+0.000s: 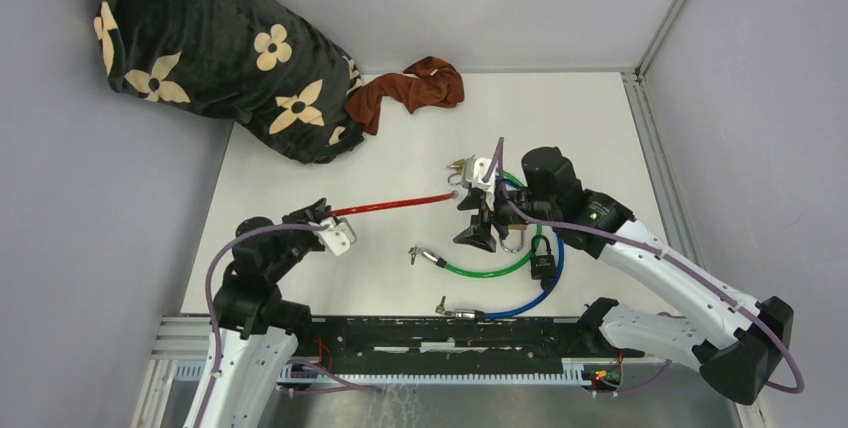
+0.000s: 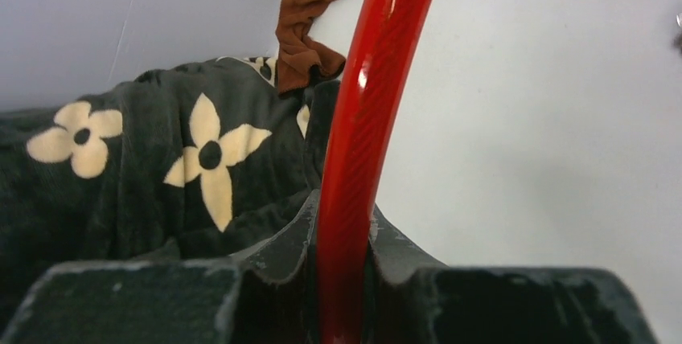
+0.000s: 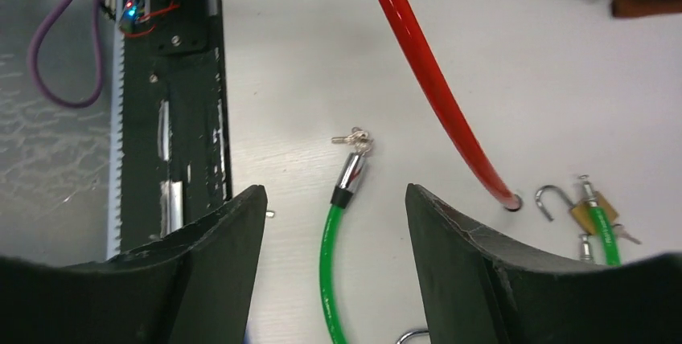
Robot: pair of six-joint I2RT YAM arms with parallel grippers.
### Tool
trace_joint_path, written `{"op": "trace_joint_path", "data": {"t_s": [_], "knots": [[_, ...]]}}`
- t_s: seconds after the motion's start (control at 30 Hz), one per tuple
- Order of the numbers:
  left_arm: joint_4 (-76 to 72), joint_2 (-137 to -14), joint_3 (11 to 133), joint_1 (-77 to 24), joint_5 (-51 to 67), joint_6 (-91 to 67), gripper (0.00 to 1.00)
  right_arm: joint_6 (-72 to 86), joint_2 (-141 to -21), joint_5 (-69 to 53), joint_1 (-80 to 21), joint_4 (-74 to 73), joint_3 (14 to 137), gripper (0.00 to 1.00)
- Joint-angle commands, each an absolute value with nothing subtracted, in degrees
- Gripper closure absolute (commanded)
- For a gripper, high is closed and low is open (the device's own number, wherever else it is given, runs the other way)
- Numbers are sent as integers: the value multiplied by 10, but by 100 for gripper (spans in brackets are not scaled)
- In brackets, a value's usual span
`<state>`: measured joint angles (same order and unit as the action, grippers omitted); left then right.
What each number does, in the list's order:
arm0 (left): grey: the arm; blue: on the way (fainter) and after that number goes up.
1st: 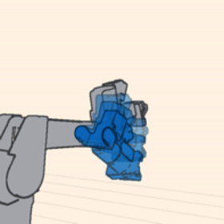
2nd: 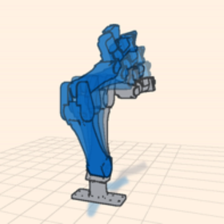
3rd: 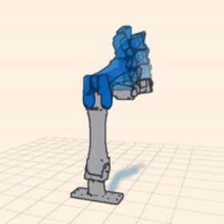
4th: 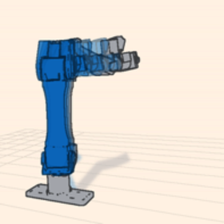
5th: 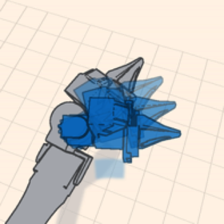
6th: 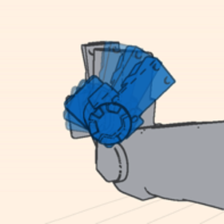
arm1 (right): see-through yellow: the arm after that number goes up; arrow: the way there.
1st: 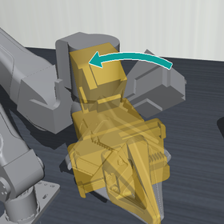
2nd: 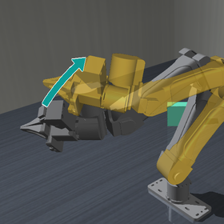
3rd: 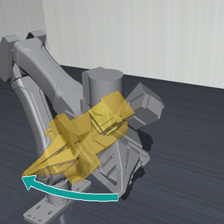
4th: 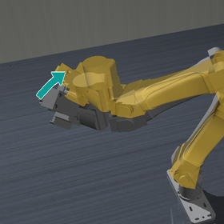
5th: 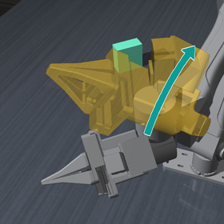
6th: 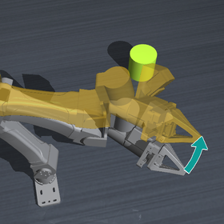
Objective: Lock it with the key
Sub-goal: Lock the lock.
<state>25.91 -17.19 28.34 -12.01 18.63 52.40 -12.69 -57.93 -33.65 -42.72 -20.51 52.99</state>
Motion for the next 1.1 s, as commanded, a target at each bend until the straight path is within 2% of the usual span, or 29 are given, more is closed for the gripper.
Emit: {"op": "trace_joint_path", "data": {"t_s": [0.0, 0.07, 0.17, 0.27, 0.33, 0.53, 0.57, 0.7, 0.8, 0.83, 0.93, 0.97, 1.0, 1.03, 1.07], "knots": [[312, -184, 328, -120, 239, 734, 98, -172, -640, -406, -440, -284, 604, 31], [322, -194, 337, -120, 263, 761, 98, -177, -680, -388, -471, -280, 646, 30], [340, -210, 352, -120, 290, 797, 98, -190, -725, -363, -511, -270, 729, 20], [349, -221, 363, -120, 307, 815, 98, -186, -770, -396, -526, -240, 770, 16], [350, -224, 365, -120, 313, 821, 98, -188, -808, -413, -538, -251, 788, 16], [350, -229, 366, -120, 317, 819, 98, -124, -868, -440, -573, -196, 762, 27], [350, -228, 365, -120, 320, 819, 98, -117, -870, -433, -575, -182, 754, 30], [350, -228, 364, -120, 327, 816, 98, -77, -880, -421, -577, -140, 722, 55], [350, -227, 362, -120, 329, 817, 98, -59, -890, -411, -578, -119, 704, 56], [350, -227, 362, -120, 330, 818, 98, -55, -895, -409, -578, -116, 702, 60], [350, -228, 362, -120, 335, 813, 98, -24, -893, -414, -578, -78, 686, 95], [350, -229, 361, -120, 336, 808, 97, -6, -887, -411, -578, -52, 675, 100], [350, -229, 360, -120, 336, 803, 91, 13, -880, -405, -578, -28, 664, 100], [350, -230, 360, -120, 339, 785, 76, 39, -873, -396, -576, -5, 650, 100], [350, -231, 360, -120, 340, 768, 56, 61, -864, -378, -573, 31, 635, 100]]}}
